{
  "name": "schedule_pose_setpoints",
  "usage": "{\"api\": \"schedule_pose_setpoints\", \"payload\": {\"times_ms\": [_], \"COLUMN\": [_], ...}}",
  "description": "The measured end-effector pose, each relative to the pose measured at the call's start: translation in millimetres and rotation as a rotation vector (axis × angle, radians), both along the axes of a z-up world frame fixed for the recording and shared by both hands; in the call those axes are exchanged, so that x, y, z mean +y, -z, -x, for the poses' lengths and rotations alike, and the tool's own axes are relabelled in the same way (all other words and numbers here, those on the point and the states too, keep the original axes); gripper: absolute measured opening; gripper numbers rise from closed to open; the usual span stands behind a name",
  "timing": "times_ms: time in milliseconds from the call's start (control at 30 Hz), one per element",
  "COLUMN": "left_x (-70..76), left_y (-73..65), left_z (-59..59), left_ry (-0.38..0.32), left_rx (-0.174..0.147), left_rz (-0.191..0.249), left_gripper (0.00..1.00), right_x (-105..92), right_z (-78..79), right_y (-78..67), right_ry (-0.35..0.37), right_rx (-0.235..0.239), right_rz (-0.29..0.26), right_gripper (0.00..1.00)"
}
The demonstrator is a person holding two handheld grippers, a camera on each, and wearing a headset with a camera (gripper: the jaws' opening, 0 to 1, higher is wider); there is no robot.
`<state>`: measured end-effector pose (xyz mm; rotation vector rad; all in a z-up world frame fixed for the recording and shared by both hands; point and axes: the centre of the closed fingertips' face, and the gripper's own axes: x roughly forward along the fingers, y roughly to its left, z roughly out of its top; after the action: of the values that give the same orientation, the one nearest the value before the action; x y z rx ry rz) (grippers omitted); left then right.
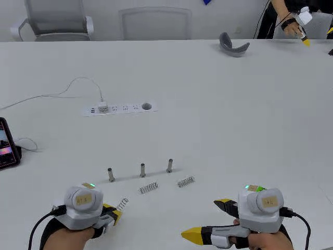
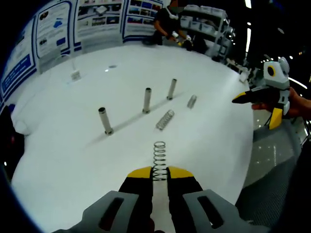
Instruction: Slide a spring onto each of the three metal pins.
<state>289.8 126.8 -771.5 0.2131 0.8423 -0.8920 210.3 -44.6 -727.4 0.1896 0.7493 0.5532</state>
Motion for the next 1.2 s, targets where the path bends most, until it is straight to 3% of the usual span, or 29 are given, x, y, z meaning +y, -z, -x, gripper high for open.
{"api": "schedule_pose_setpoints", "payload": {"times_ms": [233,433,900,1000,1200], "left_x": [-10.9,-26.2,-57.1,-64.4,-78.4], "left_y": [-16.3,-32.9,-59.9,-63.0,-65.1], "left_z": [15.6,25.6,46.7,53.3,68.4], "left_ry": [0.03,0.066,0.163,0.187,0.261], "left_rx": [-0.006,-0.031,-0.067,-0.067,-0.074], "left_rz": [0.037,0.071,0.11,0.117,0.112], "left_gripper": [0.1,0.1,0.1,0.1,0.1], "right_x": [3.1,4.6,26.9,38.7,46.6], "right_z": [2.2,1.4,-4.8,-7.9,-9.3], "right_y": [0.0,-2.8,-18.1,-29.9,-37.1], "right_ry": [-0.011,-0.007,-0.004,0.005,-0.005], "right_rx": [0.002,-0.006,-0.023,-0.034,-0.043], "right_rz": [-0.007,-0.025,-0.165,-0.271,-0.325], "right_gripper": [0.92,0.91,0.81,0.74,0.57]}}
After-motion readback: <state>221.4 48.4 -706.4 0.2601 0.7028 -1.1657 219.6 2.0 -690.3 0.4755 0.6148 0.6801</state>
